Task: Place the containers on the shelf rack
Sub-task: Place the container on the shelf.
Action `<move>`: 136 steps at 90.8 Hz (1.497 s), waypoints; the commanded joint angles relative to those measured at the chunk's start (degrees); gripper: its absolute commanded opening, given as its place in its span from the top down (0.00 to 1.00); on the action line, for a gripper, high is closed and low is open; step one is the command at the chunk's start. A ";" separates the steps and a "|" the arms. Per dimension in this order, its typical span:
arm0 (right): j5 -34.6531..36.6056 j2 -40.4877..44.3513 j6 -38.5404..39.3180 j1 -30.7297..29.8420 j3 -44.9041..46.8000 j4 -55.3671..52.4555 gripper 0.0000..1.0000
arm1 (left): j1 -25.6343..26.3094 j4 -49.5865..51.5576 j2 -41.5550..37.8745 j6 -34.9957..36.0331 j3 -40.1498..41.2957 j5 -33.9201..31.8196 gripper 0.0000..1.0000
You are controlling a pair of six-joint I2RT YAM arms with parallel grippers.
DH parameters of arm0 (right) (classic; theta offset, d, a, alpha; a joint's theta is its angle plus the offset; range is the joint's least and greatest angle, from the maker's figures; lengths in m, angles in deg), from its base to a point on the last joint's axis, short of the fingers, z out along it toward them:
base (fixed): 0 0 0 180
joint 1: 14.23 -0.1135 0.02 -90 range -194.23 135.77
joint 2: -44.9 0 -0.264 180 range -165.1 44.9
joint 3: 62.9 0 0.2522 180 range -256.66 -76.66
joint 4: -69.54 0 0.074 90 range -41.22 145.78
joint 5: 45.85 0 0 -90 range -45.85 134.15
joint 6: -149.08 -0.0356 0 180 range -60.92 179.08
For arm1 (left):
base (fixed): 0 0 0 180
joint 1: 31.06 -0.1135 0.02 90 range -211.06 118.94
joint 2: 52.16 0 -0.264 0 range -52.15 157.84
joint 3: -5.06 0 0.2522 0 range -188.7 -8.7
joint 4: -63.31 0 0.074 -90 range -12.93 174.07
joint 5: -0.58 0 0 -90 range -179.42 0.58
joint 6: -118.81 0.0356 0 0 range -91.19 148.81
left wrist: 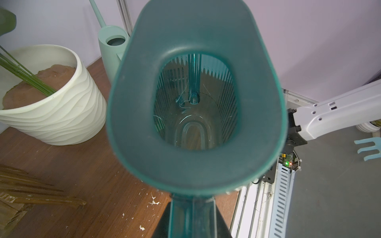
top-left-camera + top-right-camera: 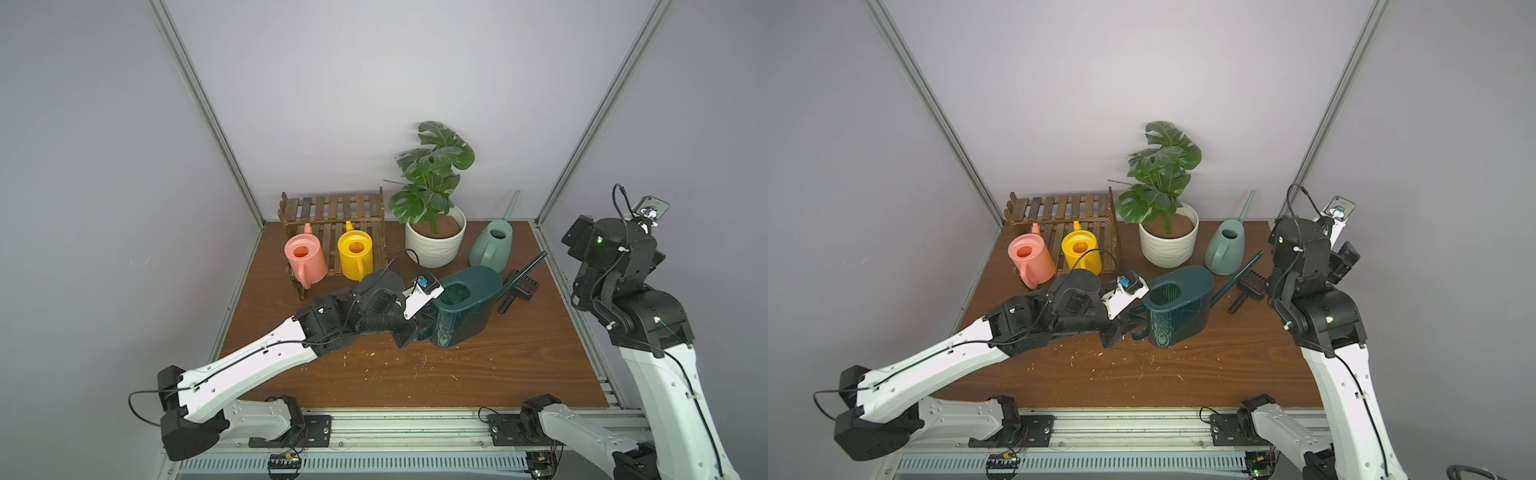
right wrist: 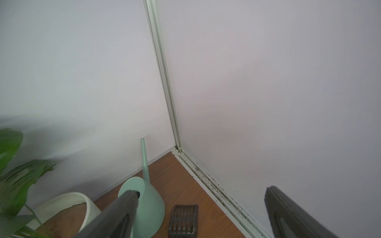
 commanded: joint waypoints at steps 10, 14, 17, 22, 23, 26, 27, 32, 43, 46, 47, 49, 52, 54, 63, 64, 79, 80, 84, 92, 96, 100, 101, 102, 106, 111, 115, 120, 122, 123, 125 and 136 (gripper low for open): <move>-12.63 -1.51 0.22 8.35 5.22 3.30 0.01 | -1.63 -3.56 -1.85 0.06 -7.82 -2.93 1.00; -15.02 -1.76 0.15 9.82 6.32 3.73 0.01 | -1.78 -3.40 -1.88 0.22 -8.26 -3.81 1.00; -16.42 -1.88 0.08 11.09 7.07 3.98 0.01 | -1.83 -3.31 -1.91 0.36 -9.77 -4.68 1.00; -19.16 -1.71 0.05 12.72 8.18 4.61 0.01 | -2.12 -3.30 -1.88 0.52 -11.12 -6.01 1.00; -19.63 -1.63 0.09 13.02 8.44 4.79 0.01 | -2.18 -3.30 -1.86 0.57 -11.33 -6.30 1.00; -20.92 -1.39 0.16 13.93 9.01 5.32 0.01 | -2.36 -3.23 -1.78 0.60 -11.95 -7.25 1.00; -21.22 -1.30 0.19 14.10 9.16 5.41 0.01 | -2.39 -3.22 -1.81 0.66 -12.09 -7.54 1.00; -22.89 -0.98 0.59 15.04 9.66 5.81 0.01 | -2.65 -3.33 -1.71 0.66 -12.94 -8.99 1.00; -26.40 -0.45 1.84 15.48 10.14 6.17 0.01 | -3.05 -3.40 -1.02 0.09 -15.23 -11.29 1.00; -27.49 -0.42 2.01 15.44 10.18 6.19 0.01 | -3.10 -3.45 -0.80 0.05 -16.10 -12.17 1.00; -27.84 -0.37 2.08 15.43 10.18 6.24 0.01 | -3.11 -3.46 -0.70 0.03 -16.45 -12.55 1.00; -28.74 -0.25 2.24 15.42 10.23 6.30 0.01 | -3.12 -3.54 -0.37 0.06 -17.05 -13.47 1.00; -30.13 0.07 2.42 15.44 10.38 6.69 0.01 | -3.23 -3.59 -0.17 -0.03 -18.47 -14.94 1.00; -31.49 0.34 2.81 15.47 10.59 7.24 0.02 | -3.39 -3.62 0.07 -0.11 -19.09 -15.83 1.00; -39.34 2.62 5.01 15.27 12.70 11.06 0.05 | -5.55 -3.67 0.95 -1.41 -22.43 -17.44 1.00; -40.27 3.08 5.25 15.27 13.50 11.53 0.06 | -5.88 -3.70 1.05 -1.62 -22.82 -17.52 1.00; -47.60 7.19 6.29 12.23 17.97 16.05 0.12 | -8.70 -3.73 3.14 -1.20 -29.29 -24.45 1.00; -47.79 7.34 6.28 11.85 18.17 16.18 0.12 | -9.07 -3.74 3.33 -1.21 -29.59 -24.85 1.00; -49.25 7.68 6.38 10.09 19.01 17.04 0.14 | -10.25 -3.73 3.91 -1.14 -30.66 -26.32 1.00; -50.97 7.30 5.80 4.44 20.35 19.23 0.17 | -12.48 -3.68 4.48 -1.31 -31.42 -28.10 1.00; -49.09 6.85 5.70 -0.33 20.61 20.21 0.17 | -13.25 -3.82 4.52 -1.17 -31.33 -29.04 1.00; -46.18 5.93 6.04 -5.70 20.41 21.00 0.17 | -14.33 -3.83 4.63 -1.13 -31.28 -29.92 1.00; -45.58 5.70 6.07 -6.87 20.31 21.16 0.17 | -14.61 -3.83 4.65 -1.13 -31.25 -30.09 1.00; -44.98 5.46 6.13 -7.68 20.17 21.28 0.17 | -14.85 -3.83 4.66 -1.09 -31.28 -30.17 1.00; -42.98 4.02 6.19 -12.11 19.42 21.81 0.17 | -16.44 -3.87 4.82 -0.88 -31.43 -30.83 1.00; -41.27 2.68 6.37 -16.49 18.77 23.10 0.17 | -18.57 -3.97 4.85 -0.61 -31.81 -31.08 1.00; -39.81 1.71 6.54 -19.91 18.59 24.80 0.17 | -20.06 -4.04 4.64 -0.45 -31.89 -31.47 1.00; -38.01 0.35 7.02 -24.22 18.14 26.68 0.17 | -22.23 -4.03 4.47 -0.18 -31.86 -31.58 1.00; -36.93 -0.38 7.36 -26.09 17.78 27.18 0.17 | -23.00 -4.08 4.42 -0.04 -31.73 -31.74 1.00; -36.52 -0.75 7.57 -27.22 17.59 27.32 0.17 | -23.56 -4.09 4.41 -0.01 -31.74 -31.79 1.00; -35.26 -1.46 7.94 -29.28 17.16 27.72 0.17 | -24.91 -4.00 4.36 -0.02 -31.66 -31.75 1.00; -27.71 -6.64 11.19 -39.14 14.64 29.35 0.15 | -31.25 -3.79 4.32 -0.24 -30.22 -29.25 1.00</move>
